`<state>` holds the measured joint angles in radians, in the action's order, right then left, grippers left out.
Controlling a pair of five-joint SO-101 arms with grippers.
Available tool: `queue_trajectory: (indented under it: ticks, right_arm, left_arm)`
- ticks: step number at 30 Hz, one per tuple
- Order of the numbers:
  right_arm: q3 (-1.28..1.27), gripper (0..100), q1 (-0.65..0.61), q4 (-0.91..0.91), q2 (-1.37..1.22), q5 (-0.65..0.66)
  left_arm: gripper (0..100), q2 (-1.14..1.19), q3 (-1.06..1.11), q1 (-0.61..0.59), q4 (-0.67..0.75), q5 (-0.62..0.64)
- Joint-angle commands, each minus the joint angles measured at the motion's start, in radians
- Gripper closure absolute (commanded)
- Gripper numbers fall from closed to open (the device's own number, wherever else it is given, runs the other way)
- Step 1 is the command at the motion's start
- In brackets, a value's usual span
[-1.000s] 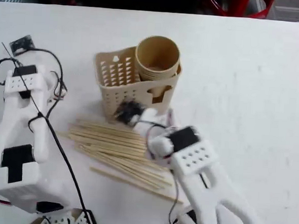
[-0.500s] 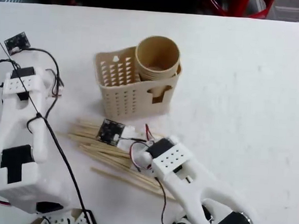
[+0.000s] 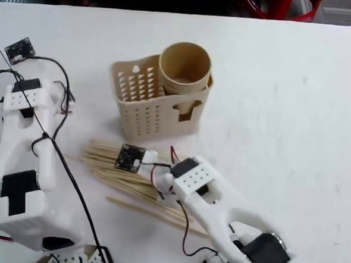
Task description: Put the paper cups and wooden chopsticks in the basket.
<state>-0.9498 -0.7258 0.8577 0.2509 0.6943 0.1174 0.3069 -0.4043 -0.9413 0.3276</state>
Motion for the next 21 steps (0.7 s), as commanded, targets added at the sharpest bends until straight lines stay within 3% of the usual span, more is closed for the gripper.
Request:
queue_trajectory:
  ticks: [1, 7, 15, 21]
  right_arm:
    - [0.075, 83.8, 0.013, -0.005, -0.068, 0.002]
    - [0.097, 98.1, 0.064, 0.015, -0.056, 0.000]
    - [0.100, 98.2, 0.104, 0.153, 0.008, 0.084]
    - [0.100, 98.2, 0.358, 0.199, 0.079, 0.183]
  left_arm:
    - [85, -0.024, -0.006, -0.008, 0.021, 0.012]
    - [85, -0.024, -0.006, -0.008, 0.021, 0.012]
    - [85, -0.024, -0.006, -0.008, 0.021, 0.012]
    - [85, -0.024, -0.005, -0.007, 0.021, 0.012]
